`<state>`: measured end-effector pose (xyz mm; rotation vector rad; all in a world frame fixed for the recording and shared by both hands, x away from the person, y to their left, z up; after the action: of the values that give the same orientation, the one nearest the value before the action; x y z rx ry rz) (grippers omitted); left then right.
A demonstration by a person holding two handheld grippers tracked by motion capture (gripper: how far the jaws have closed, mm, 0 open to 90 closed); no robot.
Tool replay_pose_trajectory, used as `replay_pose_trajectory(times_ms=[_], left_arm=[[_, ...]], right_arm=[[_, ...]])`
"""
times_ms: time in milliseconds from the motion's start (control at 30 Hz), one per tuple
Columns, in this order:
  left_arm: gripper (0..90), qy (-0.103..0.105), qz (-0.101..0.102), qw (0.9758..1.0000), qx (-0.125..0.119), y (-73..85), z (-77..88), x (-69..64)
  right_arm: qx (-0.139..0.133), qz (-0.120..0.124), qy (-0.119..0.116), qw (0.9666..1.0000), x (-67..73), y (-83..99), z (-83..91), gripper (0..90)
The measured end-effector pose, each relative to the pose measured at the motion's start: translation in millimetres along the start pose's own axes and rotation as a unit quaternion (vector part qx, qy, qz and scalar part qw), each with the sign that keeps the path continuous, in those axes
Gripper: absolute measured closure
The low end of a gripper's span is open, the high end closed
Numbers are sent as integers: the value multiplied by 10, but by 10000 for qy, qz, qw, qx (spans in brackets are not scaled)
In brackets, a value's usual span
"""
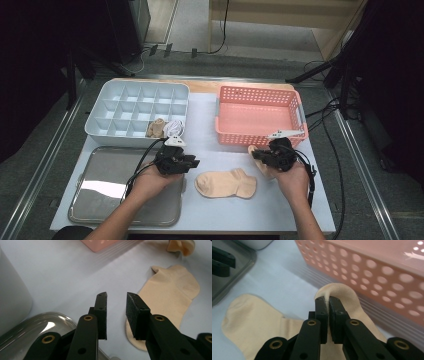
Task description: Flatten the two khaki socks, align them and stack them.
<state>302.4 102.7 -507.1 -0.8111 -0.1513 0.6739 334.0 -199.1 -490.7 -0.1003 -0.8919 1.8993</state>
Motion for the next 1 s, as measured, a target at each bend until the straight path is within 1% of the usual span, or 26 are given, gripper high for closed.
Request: replay_pose_trajectory(times_ms=[67,167,267,367,467,533,700,900,933,1000], left_arm=[[719,-22,35,10000,-31,10,7,3],[719,-44,42,10000,-18,27,25,9],[719,-70,52,10000,-13,42,45,19],[719,-93,83,9999,-31,53,58,27],[719,-100,90,9999,-35,59,64,29],[719,-112,93,9999,-18,66,72,32],[719,-137,105,9998,-42,71,77,32],[719,-127,94,9999,-53,67,75,25],[719,-133,87,9999,-65,65,75,27],[719,-142,93,9998,-76,63,81,31]], right_arm=[[7,76,-75,9999,59,-23,-11,876],[23,162,-146,9998,135,-52,-36,876],[23,242,-271,9993,210,-78,-61,877],[33,358,-357,9987,295,-99,-88,877],[49,406,-500,9979,385,-118,-129,877],[76,480,-551,9973,448,-123,-173,877],[172,641,-626,9958,575,-128,-290,876],[308,694,-661,9949,644,-116,-399,876],[349,710,-718,9943,681,-115,-449,876],[394,770,-745,9935,726,-111,-505,875]])
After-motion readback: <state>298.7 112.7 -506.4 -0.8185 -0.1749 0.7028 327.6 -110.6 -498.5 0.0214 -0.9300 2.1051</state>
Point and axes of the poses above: each handheld gripper's, and its own axes: z roughly backward along the jaws, y roughly out of its underside, x roughly to its left, the point moved 3 cm from there along -z, roughly forward along the jaws, and after that the axes turned 9 degrees about -z, right-handed, at the moved point
